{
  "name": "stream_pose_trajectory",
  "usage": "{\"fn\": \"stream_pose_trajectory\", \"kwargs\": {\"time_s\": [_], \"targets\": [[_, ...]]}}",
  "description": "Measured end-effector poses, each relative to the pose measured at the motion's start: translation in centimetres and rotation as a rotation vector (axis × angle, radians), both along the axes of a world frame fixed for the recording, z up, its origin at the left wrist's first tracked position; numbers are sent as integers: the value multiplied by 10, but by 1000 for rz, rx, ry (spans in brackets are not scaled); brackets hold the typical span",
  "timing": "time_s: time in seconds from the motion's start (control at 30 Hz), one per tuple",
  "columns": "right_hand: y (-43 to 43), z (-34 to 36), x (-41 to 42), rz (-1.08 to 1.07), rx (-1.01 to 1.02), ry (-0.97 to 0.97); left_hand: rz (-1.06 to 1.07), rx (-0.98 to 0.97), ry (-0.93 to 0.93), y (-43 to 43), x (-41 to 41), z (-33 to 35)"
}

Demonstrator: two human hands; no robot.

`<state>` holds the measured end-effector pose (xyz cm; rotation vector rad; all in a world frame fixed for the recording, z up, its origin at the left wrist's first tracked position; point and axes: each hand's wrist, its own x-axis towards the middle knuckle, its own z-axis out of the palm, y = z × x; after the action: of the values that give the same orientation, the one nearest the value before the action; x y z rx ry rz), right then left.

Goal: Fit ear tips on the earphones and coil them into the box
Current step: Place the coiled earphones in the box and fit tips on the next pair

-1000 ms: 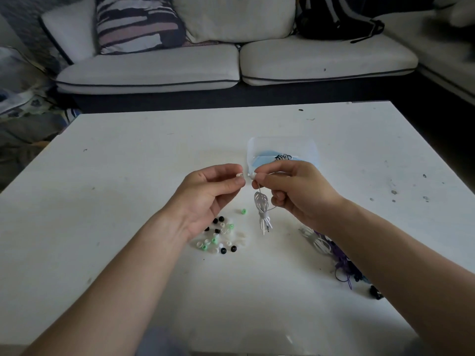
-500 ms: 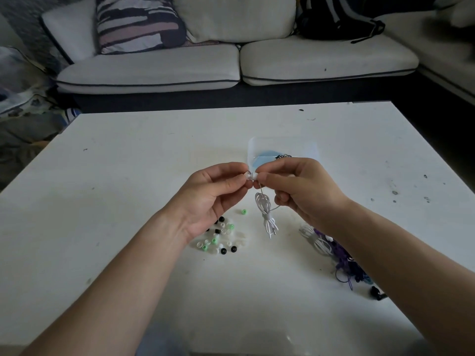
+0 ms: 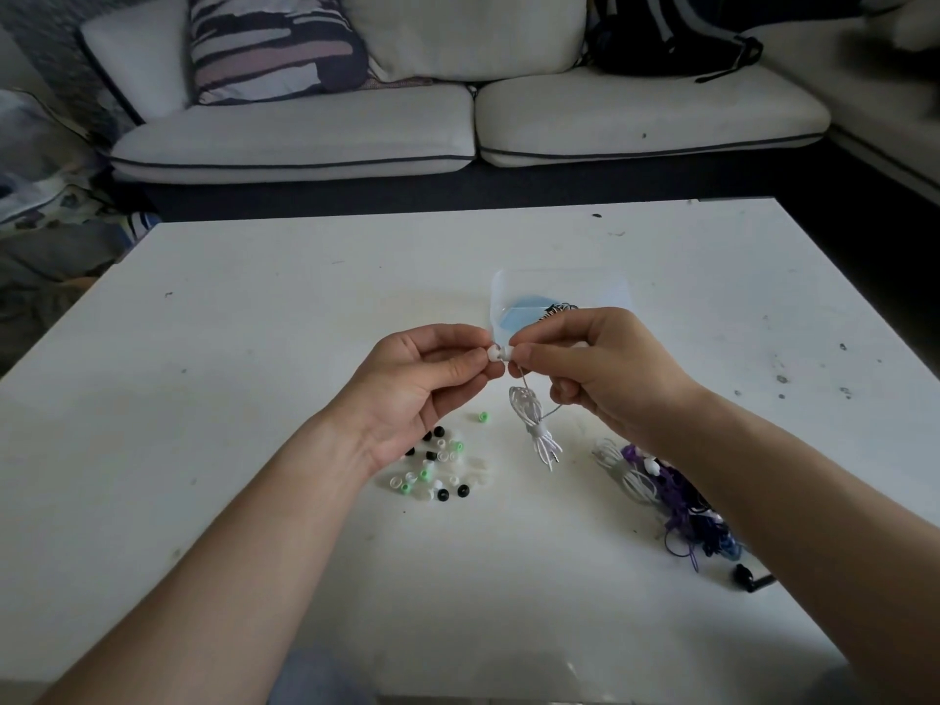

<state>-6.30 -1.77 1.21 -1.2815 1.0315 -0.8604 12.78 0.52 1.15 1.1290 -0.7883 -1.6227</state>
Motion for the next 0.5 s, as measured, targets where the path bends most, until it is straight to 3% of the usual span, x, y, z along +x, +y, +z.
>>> {"fn": "stream_pose_trajectory", "kwargs": {"time_s": [0.5], "targets": [[0,2,-5,97,-27,53,-39,8,-34,1,-1,-3]]}}
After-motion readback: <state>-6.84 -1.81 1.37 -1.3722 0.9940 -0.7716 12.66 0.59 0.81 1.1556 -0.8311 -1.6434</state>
